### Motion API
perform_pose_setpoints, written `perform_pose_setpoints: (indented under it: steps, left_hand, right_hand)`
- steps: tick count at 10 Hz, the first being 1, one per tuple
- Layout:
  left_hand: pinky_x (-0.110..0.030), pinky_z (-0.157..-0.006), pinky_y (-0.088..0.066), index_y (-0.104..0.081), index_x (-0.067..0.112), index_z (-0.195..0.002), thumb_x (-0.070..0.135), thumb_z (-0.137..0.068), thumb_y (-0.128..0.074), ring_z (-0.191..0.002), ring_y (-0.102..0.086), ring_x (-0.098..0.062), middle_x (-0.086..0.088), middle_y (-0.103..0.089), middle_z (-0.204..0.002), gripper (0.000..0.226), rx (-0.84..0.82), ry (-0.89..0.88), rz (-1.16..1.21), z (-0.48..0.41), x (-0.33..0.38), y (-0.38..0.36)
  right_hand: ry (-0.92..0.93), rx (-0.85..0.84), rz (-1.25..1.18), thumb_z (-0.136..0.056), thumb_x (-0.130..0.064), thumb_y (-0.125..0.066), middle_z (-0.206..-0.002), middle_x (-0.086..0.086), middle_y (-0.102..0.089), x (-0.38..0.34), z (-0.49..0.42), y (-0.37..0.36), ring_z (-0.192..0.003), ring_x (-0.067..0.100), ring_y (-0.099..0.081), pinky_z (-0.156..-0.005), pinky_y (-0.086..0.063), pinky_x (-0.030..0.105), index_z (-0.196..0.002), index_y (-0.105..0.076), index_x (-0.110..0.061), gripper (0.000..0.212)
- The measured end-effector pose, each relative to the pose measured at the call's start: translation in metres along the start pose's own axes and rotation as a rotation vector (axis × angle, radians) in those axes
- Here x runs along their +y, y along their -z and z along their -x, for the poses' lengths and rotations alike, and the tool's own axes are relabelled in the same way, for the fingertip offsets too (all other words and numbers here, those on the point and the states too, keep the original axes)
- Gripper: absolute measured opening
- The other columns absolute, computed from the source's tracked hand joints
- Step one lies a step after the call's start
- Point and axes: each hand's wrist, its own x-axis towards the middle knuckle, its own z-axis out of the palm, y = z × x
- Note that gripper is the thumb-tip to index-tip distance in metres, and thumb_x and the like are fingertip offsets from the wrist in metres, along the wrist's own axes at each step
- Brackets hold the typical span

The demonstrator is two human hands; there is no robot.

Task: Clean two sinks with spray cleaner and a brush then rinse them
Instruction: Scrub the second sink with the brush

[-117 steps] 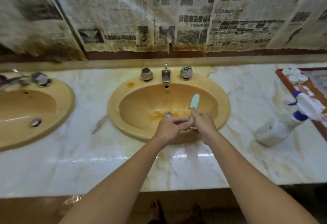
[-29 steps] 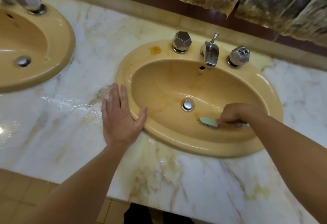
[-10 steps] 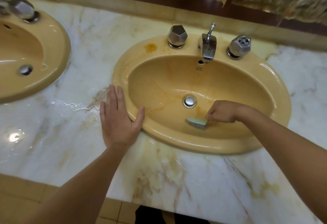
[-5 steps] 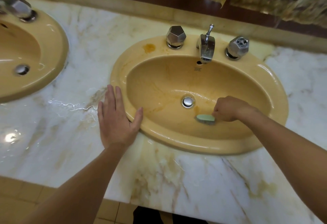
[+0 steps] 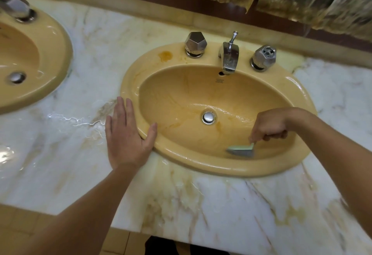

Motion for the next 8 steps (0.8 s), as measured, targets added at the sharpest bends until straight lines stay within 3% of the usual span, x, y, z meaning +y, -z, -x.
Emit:
perform_pose_setpoints:
  steps: [1,2,3,4,5,6,7,8]
  left_hand:
    - [-0.044,-0.127,-0.008,-0.015,0.014,-0.162,0.067,-0.094,-0.032,-0.156,-0.008,-0.016,-0.004,-0.005,-0.170,0.088,0.002,0.000,-0.007,0.000,0.000,0.000]
    - [-0.044,-0.127,-0.008,-0.015,0.014,-0.162,0.067,-0.093,-0.031,-0.156,-0.008,-0.015,-0.004,-0.005,-0.170,0.088,0.001,-0.002,0.000,0.000,0.001,0.000]
    - [-0.044,-0.127,-0.008,-0.015,0.013,-0.162,0.068,-0.093,-0.030,-0.156,-0.009,-0.015,-0.004,-0.005,-0.170,0.089,0.002,0.002,-0.007,0.000,0.000,0.000]
    - [-0.045,-0.127,-0.009,-0.016,0.013,-0.162,0.067,-0.093,-0.031,-0.156,-0.009,-0.016,-0.004,-0.006,-0.170,0.089,0.005,0.003,-0.007,0.000,0.001,0.001]
    - [-0.045,-0.127,-0.009,-0.015,0.013,-0.162,0.067,-0.093,-0.031,-0.156,-0.008,-0.016,-0.004,-0.005,-0.170,0.089,0.001,0.000,-0.017,-0.001,0.001,0.000]
    - [-0.045,-0.127,-0.009,-0.014,0.014,-0.162,0.068,-0.094,-0.031,-0.156,-0.007,-0.015,-0.004,-0.005,-0.170,0.089,-0.002,0.002,-0.014,0.000,0.000,0.000]
    - [-0.045,-0.127,-0.009,-0.014,0.014,-0.162,0.068,-0.094,-0.031,-0.156,-0.007,-0.015,-0.004,-0.005,-0.170,0.089,-0.005,0.001,-0.013,-0.001,0.000,0.001]
    - [-0.044,-0.127,-0.009,-0.014,0.013,-0.162,0.068,-0.094,-0.031,-0.156,-0.007,-0.015,-0.004,-0.005,-0.170,0.089,-0.001,0.000,-0.010,-0.001,0.000,0.000]
  right_hand:
    - [-0.013,-0.045,0.005,-0.091,-0.031,-0.068,-0.053,0.001,-0.043,0.000,0.000,0.001,-0.043,0.019,-0.029,-0.046,-0.028,0.022,-0.056,-0.063,-0.016,0.039]
    - [0.040,-0.024,0.001,-0.090,-0.032,-0.069,-0.057,0.003,-0.043,-0.004,0.000,0.000,-0.041,0.018,-0.031,-0.043,-0.030,0.020,-0.077,-0.071,-0.009,0.026]
    - [0.070,-0.196,-0.146,-0.092,-0.027,-0.069,-0.059,0.002,-0.038,-0.005,0.003,0.002,-0.043,0.015,-0.024,-0.042,-0.023,0.017,-0.091,-0.075,-0.007,0.020]
    - [0.071,-0.029,0.031,-0.089,-0.033,-0.071,-0.060,0.002,-0.046,-0.001,0.001,-0.001,-0.042,0.017,-0.030,-0.042,-0.027,0.019,-0.087,-0.073,-0.001,0.033]
    - [0.160,-0.184,-0.215,-0.091,-0.026,-0.071,-0.057,0.001,-0.038,-0.005,0.004,-0.005,-0.044,0.016,-0.024,-0.043,-0.022,0.019,-0.100,-0.078,-0.008,0.021]
    - [0.133,0.005,-0.063,-0.091,-0.031,-0.069,-0.059,0.001,-0.046,-0.003,0.010,-0.008,-0.045,0.018,-0.031,-0.042,-0.028,0.020,-0.093,-0.077,-0.006,0.026]
    - [0.222,-0.103,-0.242,-0.092,-0.026,-0.070,-0.057,0.002,-0.040,-0.004,0.008,-0.017,-0.045,0.017,-0.026,-0.042,-0.024,0.020,-0.096,-0.078,-0.008,0.021]
    - [0.233,0.011,-0.199,-0.092,-0.030,-0.070,-0.058,0.001,-0.045,-0.006,0.015,-0.020,-0.047,0.019,-0.030,-0.044,-0.028,0.024,-0.077,-0.077,-0.015,0.022]
